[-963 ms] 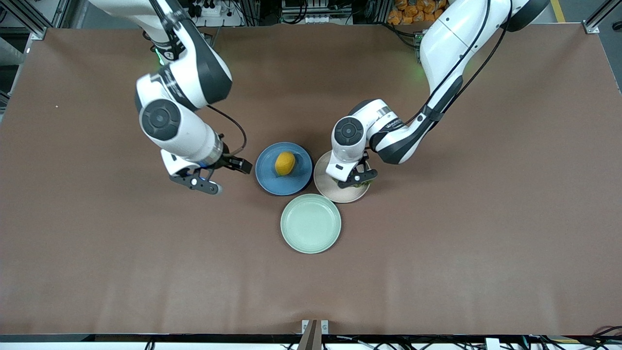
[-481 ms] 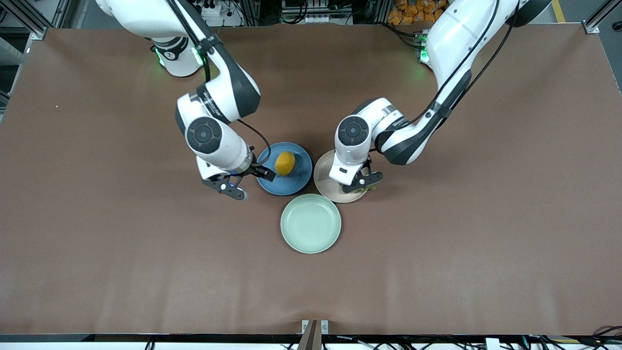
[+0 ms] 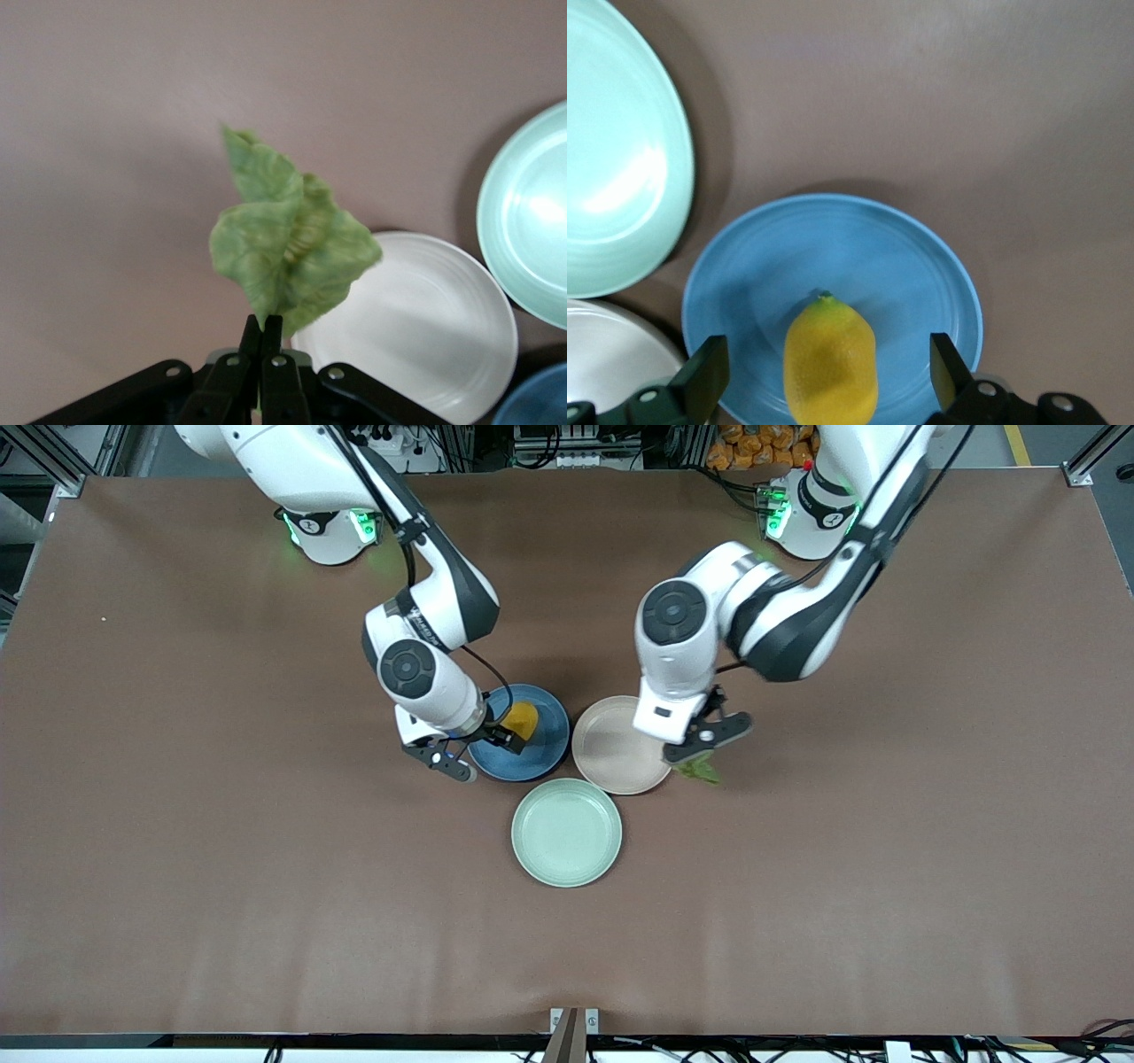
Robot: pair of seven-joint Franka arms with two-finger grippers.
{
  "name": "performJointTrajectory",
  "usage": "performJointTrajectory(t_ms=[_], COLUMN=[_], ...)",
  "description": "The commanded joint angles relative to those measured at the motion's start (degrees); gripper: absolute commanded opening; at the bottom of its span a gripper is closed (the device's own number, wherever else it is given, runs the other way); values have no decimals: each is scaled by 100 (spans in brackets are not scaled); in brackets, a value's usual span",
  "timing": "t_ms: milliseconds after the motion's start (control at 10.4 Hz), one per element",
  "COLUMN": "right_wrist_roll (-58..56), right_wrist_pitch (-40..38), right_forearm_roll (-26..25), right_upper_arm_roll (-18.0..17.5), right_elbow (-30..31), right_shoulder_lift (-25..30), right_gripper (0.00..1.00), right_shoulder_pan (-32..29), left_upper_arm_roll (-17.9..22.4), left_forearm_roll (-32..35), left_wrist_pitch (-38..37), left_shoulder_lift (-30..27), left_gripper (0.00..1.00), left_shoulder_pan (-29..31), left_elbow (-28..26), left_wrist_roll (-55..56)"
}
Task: Pick lemon and lettuce from blue and beige plates
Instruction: 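Lift the lettuce with the left gripper while the right gripper grasps the lemon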
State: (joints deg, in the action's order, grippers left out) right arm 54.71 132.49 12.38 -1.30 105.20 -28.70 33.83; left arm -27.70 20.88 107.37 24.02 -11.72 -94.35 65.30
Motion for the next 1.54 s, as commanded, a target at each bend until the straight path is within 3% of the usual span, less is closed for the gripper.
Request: performJointTrajectory(t_ms=[0,289,578,770,867,1156,1444], right_wrist_roll=[302,365,365,365,365,470,435], right_wrist_pitch=[347,506,515,593,820,885,332], right_forearm_roll=[107,81,45,2,-33,-42,-366], right_upper_arm_roll=[34,51,51,69,69,113,411], right_elbow=[115,150,211,255,334,370,326], right_shoulder_lift=[-179,-382,-391,-391,-391,-155,346], right_gripper=[100,100,100,5,0,0,0], right_shoulder_pan=[272,501,536,607,624,589,528], left_upper_arm_roll=[-34,-51,-51,-51,-51,-34,-16], left_forearm_roll=[-319,-654,-892,-1075,-1112,-1286,-1367], left_wrist_pitch=[-216,-524,-595,-586,-577,-149,870], left_shoulder_lift=[-493,-784,-706,-399,-146,541,586], left_gripper=[0,0,0,0,0,0,0], left_shoulder_pan=[616,1625,2636,3122,3184,3308,3317], left_elbow=[-74,-66,-127,-145,-153,-319,-1039], left_wrist_roll=[-1189,-2929,-4485,-5183,-5237,-5229,-5088])
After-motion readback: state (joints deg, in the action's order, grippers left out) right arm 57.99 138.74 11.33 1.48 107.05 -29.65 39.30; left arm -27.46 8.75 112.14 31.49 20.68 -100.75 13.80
